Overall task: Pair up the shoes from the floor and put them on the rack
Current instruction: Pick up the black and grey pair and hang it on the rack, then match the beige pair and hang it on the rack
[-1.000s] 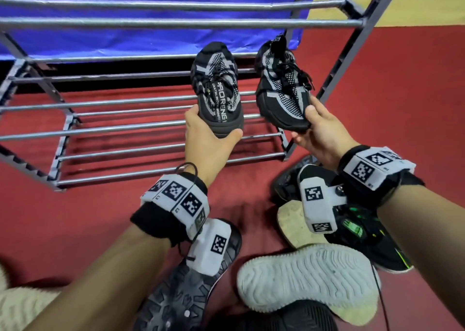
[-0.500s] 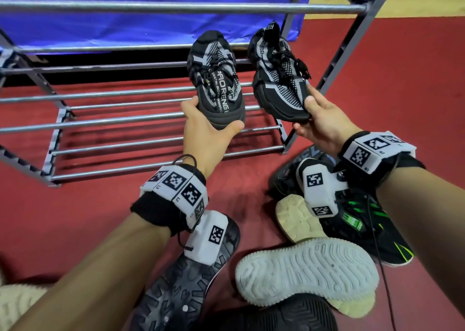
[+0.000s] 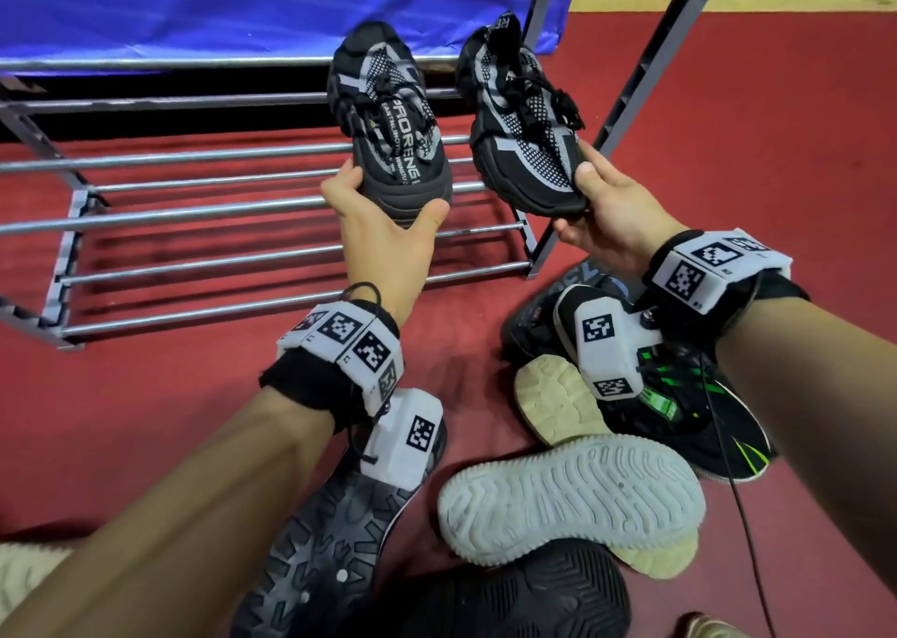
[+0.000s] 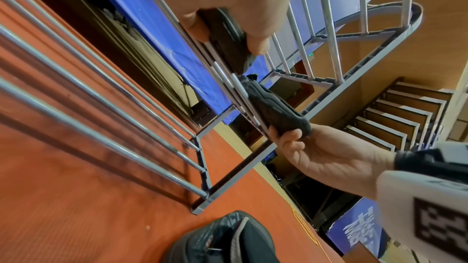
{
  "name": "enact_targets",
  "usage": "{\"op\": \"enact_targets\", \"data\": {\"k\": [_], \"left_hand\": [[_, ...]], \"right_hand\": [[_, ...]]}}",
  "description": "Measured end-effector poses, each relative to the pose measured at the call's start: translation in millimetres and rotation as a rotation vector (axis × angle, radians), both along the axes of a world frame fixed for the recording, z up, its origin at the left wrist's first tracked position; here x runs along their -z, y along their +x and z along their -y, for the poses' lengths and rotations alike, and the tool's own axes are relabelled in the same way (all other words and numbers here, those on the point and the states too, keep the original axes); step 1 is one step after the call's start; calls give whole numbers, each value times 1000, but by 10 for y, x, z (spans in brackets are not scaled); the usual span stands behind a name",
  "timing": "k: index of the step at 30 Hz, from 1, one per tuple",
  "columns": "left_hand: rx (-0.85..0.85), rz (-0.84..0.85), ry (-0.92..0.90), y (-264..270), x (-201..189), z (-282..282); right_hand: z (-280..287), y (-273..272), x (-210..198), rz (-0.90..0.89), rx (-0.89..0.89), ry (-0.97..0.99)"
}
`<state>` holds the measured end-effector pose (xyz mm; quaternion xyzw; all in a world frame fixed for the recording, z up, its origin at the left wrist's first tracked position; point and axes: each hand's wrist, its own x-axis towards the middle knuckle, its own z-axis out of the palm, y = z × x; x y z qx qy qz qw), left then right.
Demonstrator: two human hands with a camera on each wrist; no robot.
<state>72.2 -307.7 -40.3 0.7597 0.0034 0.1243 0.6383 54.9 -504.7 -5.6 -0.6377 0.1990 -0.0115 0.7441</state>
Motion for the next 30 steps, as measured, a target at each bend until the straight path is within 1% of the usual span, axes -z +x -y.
{"op": "enact_targets", "data": {"k": [3, 6, 8, 11, 12, 14, 15, 16, 19, 20, 21, 22, 23, 25, 27, 30], "left_hand": [[-1, -1, -7, -25, -4, -35], [60, 16, 30, -28, 0, -120], [113, 30, 84, -38, 32, -219], [166, 57, 212, -171, 139, -405], [187, 78, 273, -231, 185, -475], [295, 85, 419, -374, 259, -627], [380, 51, 499, -401, 283, -682], [481, -29, 588, -467, 309, -751], [780, -422, 844, -653, 441, -899], [852, -554, 875, -722, 518, -953], [901, -663, 852, -795, 590, -1000], [938, -747, 789, -866, 651, -1035], [949, -795, 715, -934, 692, -1064], [881, -826, 639, -1010, 736, -1073], [781, -818, 654, -1035, 758, -1073], [758, -857, 722, -1036, 817, -1109]], "right_hand": [[9, -32, -29, -43, -43, -83], [61, -140, -25, -84, -69, -225], [78, -271, 15, -112, -43, -296], [90, -546, 186, -216, 17, -425], [114, -638, 275, -256, 4, -499], [138, -841, 447, -331, -73, -648], [141, -909, 500, -352, -121, -716], [120, -1000, 563, -371, -183, -770], [-94, -1266, 650, -379, -432, -819], [-192, -1347, 664, -396, -547, -853], [-294, -1410, 676, -421, -677, -915], [-389, -1460, 691, -444, -810, -971], [-493, -1499, 708, -462, -922, -1004], [-674, -1558, 709, -477, -1056, -1028], [-803, -1593, 725, -496, -1109, -1065], [-888, -1599, 791, -539, -1186, -1193]]}}
